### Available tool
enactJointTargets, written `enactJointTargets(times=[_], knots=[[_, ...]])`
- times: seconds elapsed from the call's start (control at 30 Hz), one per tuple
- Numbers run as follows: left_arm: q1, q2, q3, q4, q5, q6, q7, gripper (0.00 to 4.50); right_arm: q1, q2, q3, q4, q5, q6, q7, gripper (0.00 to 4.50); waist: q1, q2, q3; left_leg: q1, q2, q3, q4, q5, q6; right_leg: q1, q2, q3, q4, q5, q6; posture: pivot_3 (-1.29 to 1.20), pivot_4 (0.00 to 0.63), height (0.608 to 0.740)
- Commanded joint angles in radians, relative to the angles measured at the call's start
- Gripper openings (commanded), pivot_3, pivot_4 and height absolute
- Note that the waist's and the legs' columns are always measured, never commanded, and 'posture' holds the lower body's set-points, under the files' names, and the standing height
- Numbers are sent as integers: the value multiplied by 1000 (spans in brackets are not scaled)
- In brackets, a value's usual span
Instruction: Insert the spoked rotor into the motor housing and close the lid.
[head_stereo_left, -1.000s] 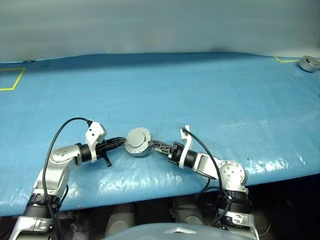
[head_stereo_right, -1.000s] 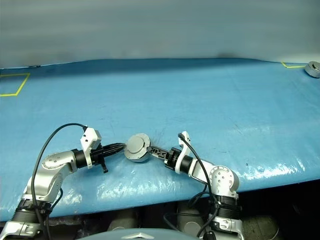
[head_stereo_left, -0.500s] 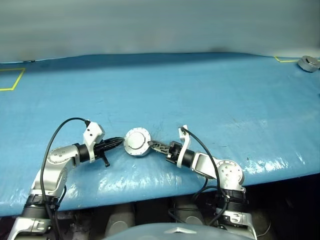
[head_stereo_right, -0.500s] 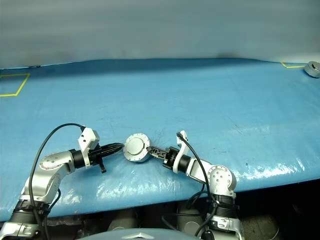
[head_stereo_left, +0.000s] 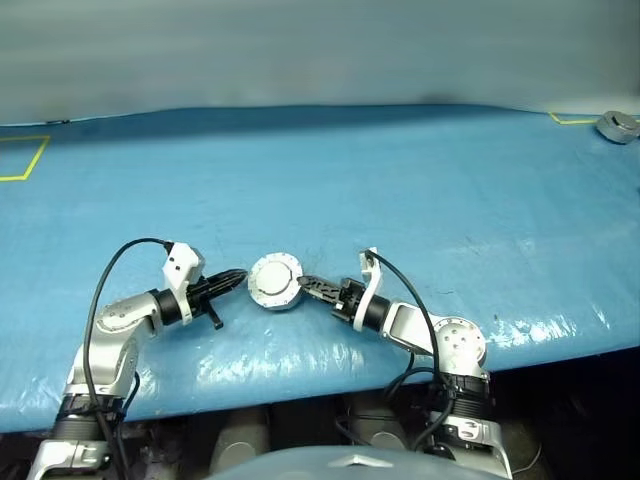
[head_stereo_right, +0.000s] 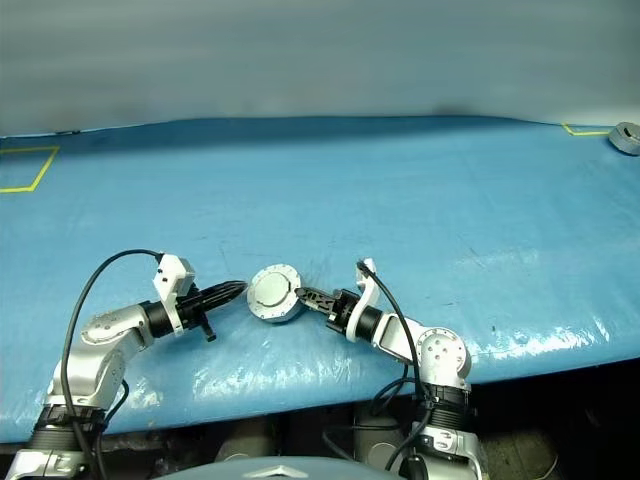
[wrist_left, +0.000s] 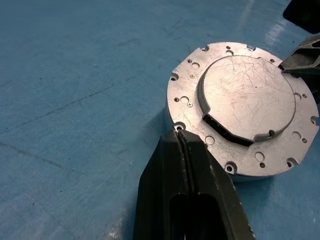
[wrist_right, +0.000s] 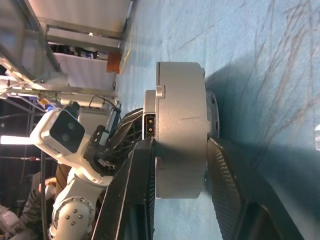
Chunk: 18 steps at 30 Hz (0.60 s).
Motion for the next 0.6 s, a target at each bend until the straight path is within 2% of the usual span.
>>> enactJointTargets(times=[0.03, 0.13, 0.23, 0.43, 0.6], knots=[[8, -10, 60, -31, -53, 22, 24, 0, -16, 52, -52, 9, 74, -20, -31, 1159, 0, 0, 0, 0, 0, 0, 0, 0, 0, 0, 0, 0, 0, 0, 0, 0, 150, 740], [10, -37, 92, -42, -99, 45, 50, 0, -26, 63, -78, 23, 126, -28, -57, 1159, 0, 0, 0, -1, 0, 0, 0, 0, 0, 0, 0, 0, 0, 0, 0, 0, 150, 740], [13, -50, 103, -47, -121, 57, 62, 584, -30, 69, -88, 29, 155, -31, -85, 1159, -1, 0, 1, -1, 0, 0, 0, 0, 0, 0, 0, 0, 0, 0, 0, 0, 150, 740], [11, -124, 140, -91, -230, 102, 100, 2626, -55, 99, -138, 38, 277, -64, -144, 1159, -1, 0, 3, -2, 0, 0, 0, 0, 0, -1, 0, 0, 0, 0, 0, 0, 150, 740], [21, -170, 154, -142, -333, 158, 111, 4347, -82, 113, -128, 3, 391, -99, -188, 1159, -5, 0, 4, -4, 0, -1, 1, 0, 0, -3, 1, 0, 0, 1, 0, 0, 150, 740]])
